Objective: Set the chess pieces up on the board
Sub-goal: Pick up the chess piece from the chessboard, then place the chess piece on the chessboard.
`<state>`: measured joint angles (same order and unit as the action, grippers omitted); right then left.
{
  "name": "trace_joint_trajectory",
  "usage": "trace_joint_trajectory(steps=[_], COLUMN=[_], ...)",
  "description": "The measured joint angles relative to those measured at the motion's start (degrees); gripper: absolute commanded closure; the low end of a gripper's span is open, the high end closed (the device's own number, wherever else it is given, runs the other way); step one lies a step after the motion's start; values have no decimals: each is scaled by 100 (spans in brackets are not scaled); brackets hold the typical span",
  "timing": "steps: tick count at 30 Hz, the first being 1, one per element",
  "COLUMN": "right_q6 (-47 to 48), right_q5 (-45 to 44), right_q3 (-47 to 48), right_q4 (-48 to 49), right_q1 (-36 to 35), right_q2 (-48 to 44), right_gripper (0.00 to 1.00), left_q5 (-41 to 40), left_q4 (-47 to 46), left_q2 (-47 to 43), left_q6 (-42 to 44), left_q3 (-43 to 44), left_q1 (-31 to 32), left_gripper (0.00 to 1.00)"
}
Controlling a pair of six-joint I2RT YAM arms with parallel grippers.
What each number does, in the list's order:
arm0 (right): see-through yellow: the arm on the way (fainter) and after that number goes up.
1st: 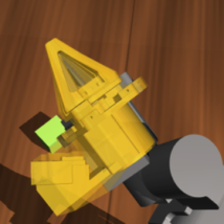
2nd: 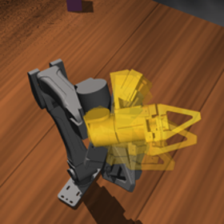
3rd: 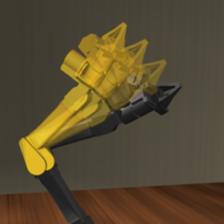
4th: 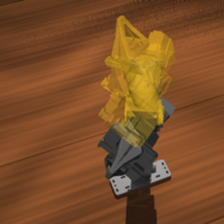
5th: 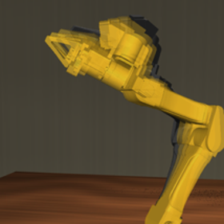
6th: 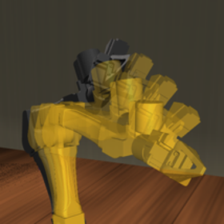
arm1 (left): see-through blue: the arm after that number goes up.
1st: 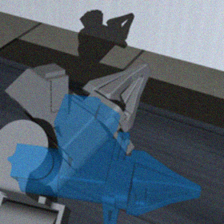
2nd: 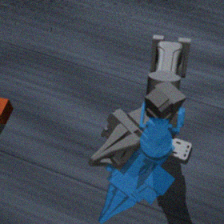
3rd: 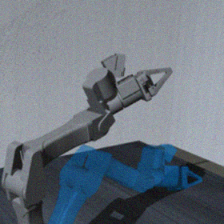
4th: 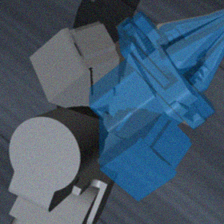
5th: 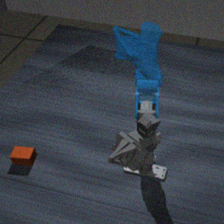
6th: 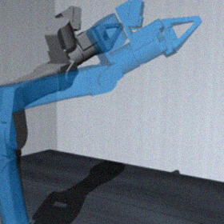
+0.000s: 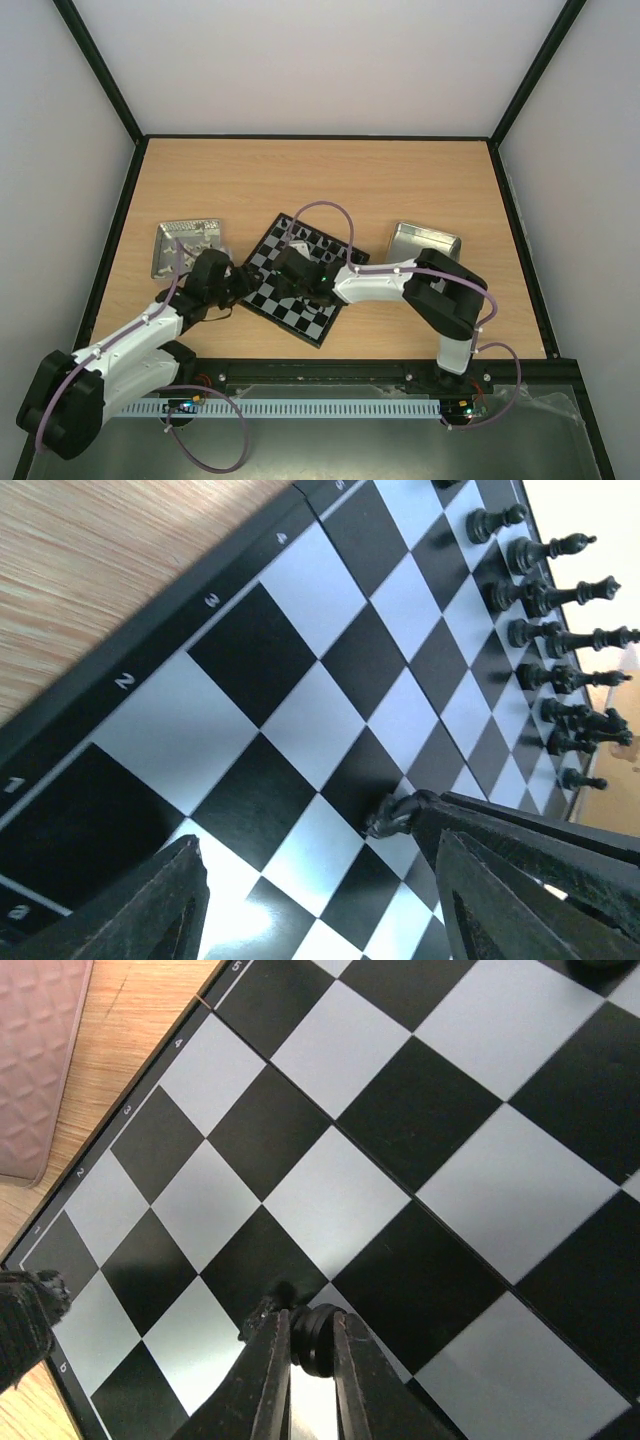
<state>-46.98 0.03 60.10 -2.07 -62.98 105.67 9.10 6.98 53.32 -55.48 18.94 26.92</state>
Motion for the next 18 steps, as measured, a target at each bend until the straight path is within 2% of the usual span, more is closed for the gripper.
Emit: trace_joint_trajectory(steps=[5,11,18], right_q6=[-184,-446,-721], right_q5=[11,417,1056], right_q3=[-407,-813,-1185], right_q4=[238,636,1152], right_q1=[46,278,542], right_q2=[-284,-551,-820], right_gripper=[91,91,90], left_q5=[424,894,1244], left_q4=[-592,-1392,-2094], left_q2=[50,227,501], left_q6=[-313,-769,-844], left_q3=[-262,-579,-586], left_q1=[0,-7,-22], left_gripper=[31,30,34])
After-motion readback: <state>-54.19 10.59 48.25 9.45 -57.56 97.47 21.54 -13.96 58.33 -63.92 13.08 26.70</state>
